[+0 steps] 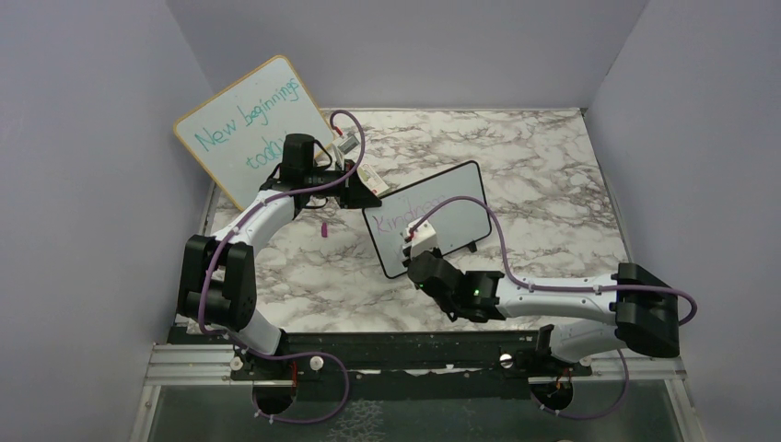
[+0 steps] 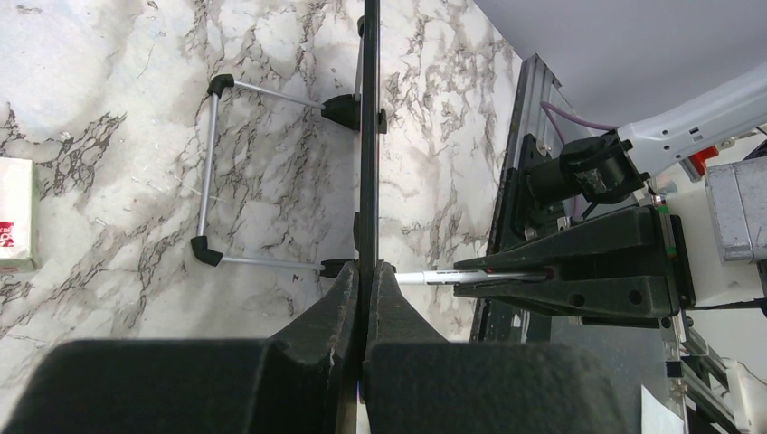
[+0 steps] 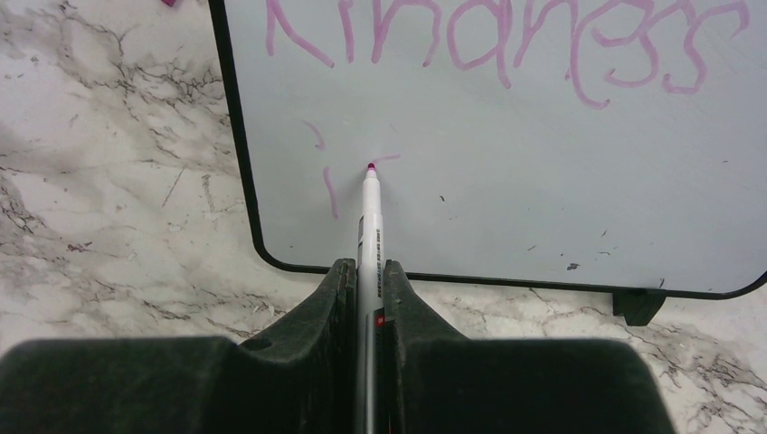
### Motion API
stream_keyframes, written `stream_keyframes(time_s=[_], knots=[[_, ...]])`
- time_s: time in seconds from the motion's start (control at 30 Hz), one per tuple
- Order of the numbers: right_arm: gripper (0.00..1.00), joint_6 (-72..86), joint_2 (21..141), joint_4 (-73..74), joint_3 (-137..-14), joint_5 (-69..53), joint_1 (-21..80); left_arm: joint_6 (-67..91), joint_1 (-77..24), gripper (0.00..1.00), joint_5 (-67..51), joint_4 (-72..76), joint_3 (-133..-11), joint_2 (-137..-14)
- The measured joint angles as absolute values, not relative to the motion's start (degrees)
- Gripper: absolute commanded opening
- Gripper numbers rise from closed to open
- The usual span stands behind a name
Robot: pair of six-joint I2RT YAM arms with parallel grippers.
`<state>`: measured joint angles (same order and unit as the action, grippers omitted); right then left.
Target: Write a sentence on the whiteboard
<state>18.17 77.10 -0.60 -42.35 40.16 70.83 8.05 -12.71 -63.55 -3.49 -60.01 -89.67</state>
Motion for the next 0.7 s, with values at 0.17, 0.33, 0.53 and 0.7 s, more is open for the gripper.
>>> stream_keyframes(time_s=[0.17,0.33,0.53,0.7], knots=[[0.0,17.91,77.14,-0.56,-42.39,39.86,70.83,7.9,-12.71,0.0,-63.53,-3.49,-60.01,-89.67],[0.0,17.91,77.1,-0.49,-42.39,39.33,70.81,7.88,-12.71,0.0,-63.53,-3.49,-60.01,-89.67],[0.0,17.96,77.06,-0.4,-42.37,37.41,70.81,7.9,-12.71,0.0,-63.55,-3.49,-60.01,-89.67],[0.0,18.24,77.03,-0.08,-42.35,37.04,70.81,7.92,-12.71,0.0,-63.57,-3.49,-60.01,-89.67]])
